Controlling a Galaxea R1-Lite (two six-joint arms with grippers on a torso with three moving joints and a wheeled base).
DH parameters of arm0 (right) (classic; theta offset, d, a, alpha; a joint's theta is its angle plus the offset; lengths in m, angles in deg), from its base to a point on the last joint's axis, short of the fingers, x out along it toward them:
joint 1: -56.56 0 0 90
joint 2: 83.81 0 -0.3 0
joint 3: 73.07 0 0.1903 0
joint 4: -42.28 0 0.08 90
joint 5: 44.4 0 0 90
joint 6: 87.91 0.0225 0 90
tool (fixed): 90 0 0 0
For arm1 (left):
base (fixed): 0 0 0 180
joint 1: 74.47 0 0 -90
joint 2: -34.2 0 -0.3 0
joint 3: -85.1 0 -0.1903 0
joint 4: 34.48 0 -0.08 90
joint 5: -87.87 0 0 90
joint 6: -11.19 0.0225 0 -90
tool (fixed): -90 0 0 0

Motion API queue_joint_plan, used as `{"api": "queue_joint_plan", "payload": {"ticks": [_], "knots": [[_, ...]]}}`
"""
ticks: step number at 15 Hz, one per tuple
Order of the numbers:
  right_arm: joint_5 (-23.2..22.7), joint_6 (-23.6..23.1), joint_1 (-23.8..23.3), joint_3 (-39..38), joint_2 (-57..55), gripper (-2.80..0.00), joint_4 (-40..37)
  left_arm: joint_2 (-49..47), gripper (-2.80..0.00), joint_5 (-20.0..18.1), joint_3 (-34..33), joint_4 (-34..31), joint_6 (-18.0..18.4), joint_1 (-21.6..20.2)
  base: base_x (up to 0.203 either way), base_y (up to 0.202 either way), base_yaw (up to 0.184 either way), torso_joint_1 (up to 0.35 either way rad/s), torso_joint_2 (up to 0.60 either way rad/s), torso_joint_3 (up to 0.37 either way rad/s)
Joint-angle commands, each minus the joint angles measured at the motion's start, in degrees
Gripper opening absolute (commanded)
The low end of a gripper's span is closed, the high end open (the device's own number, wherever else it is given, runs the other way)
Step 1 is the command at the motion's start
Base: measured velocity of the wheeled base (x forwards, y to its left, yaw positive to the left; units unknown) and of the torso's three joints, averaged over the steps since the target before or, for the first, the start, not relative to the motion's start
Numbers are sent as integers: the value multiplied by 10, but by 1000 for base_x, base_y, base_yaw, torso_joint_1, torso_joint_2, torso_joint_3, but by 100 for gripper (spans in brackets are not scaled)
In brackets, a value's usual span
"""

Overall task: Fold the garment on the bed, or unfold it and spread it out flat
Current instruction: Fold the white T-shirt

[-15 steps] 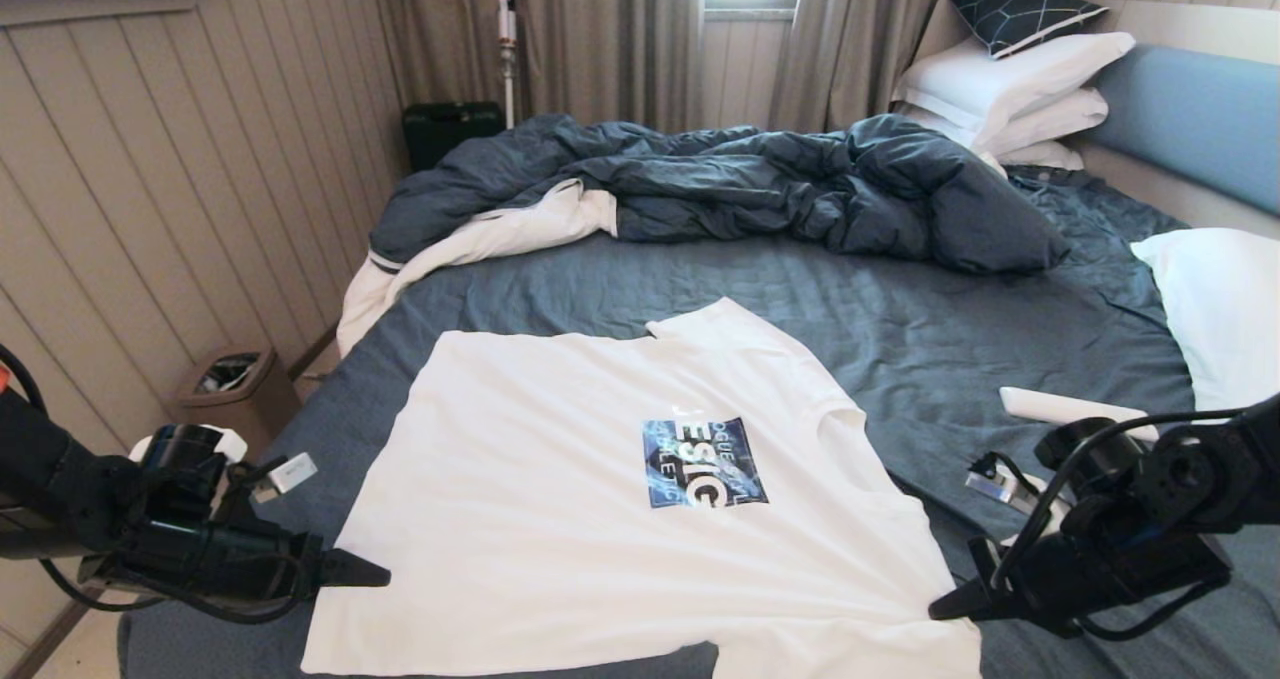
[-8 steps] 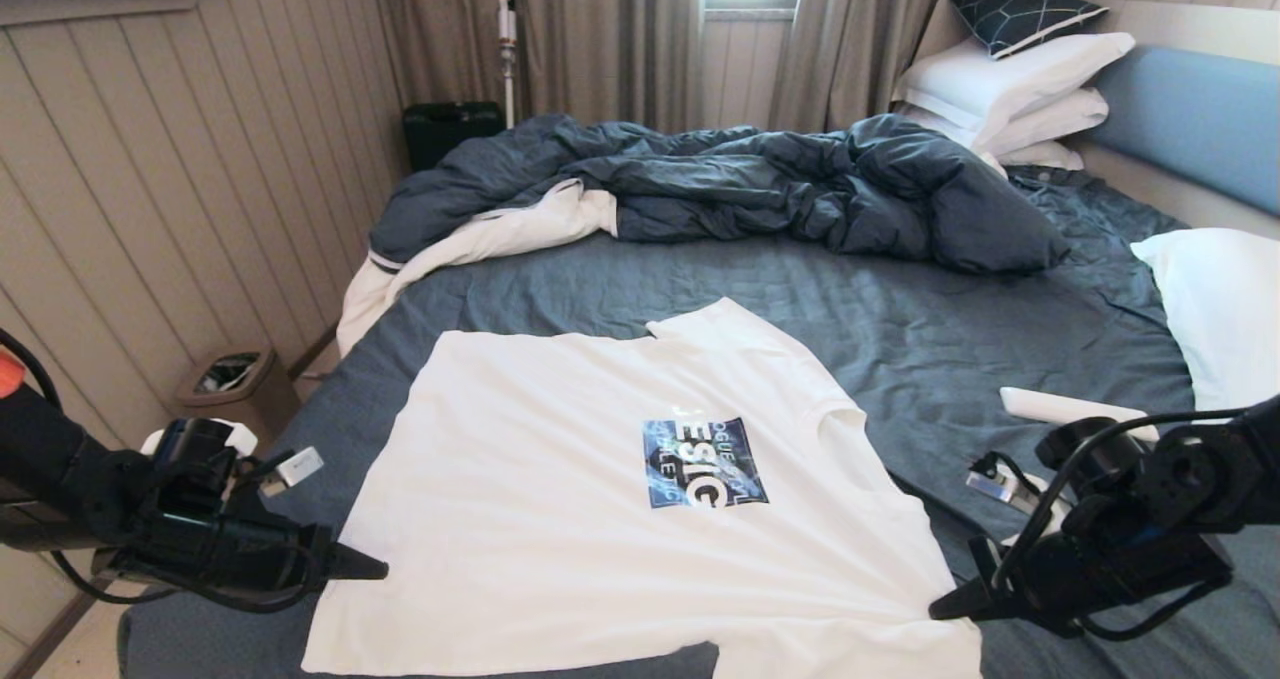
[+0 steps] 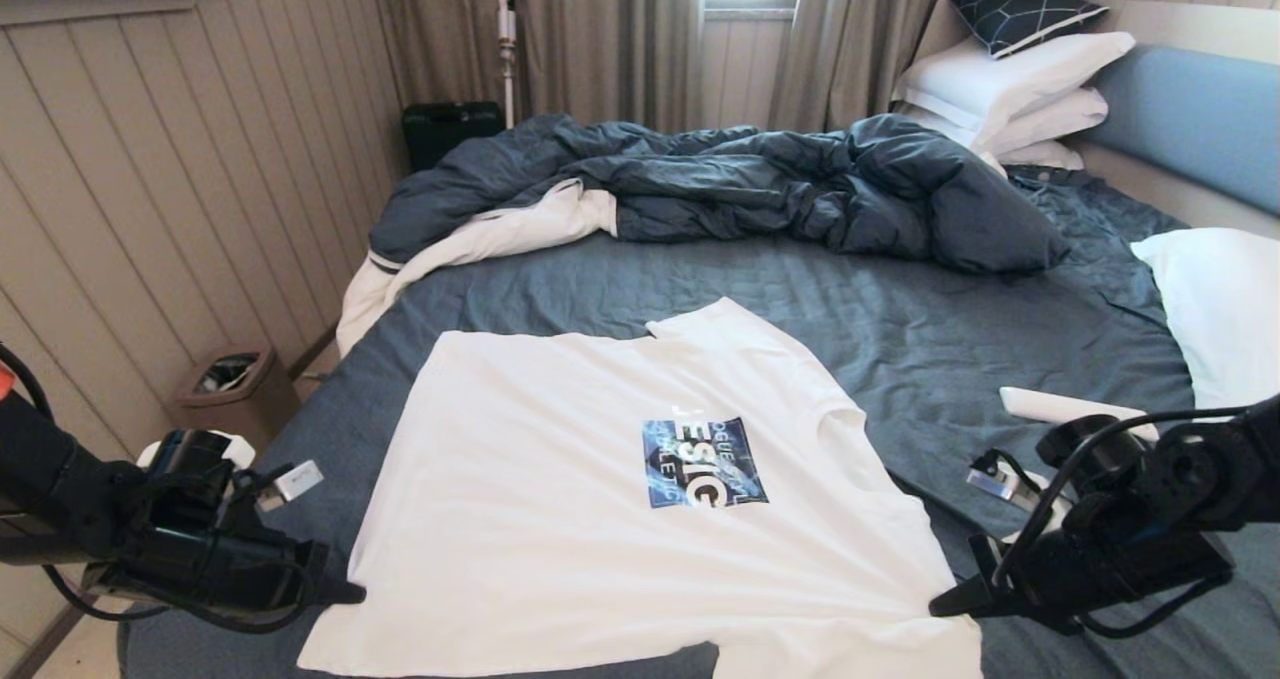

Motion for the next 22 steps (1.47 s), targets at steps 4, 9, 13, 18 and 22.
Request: {"api": "queue_joint_plan", "payload": {"ticks": [4, 9, 13, 18, 22], "knots": [[0, 0, 1, -7, 6, -280, -5, 14, -280, 1, -18, 1, 3, -2, 0, 0, 0, 0, 0, 0], [3, -2, 2, -22, 20, -280, -26, 26, -280, 7, -53, 0, 52, -27, 0, 0, 0, 0, 0, 0], [3, -27, -2, -21, 43, -280, -73, 35, -280, 12, -72, -19, 90, -44, 0, 0, 0, 0, 0, 0], [4, -39, -1, -17, 81, -280, -121, 70, -280, 14, -71, -98, 146, -68, 0, 0, 0, 0, 0, 0], [5, -56, -4, -27, 93, -280, -152, 84, -280, 14, -73, -140, 165, -72, 0, 0, 0, 0, 0, 0]]}}
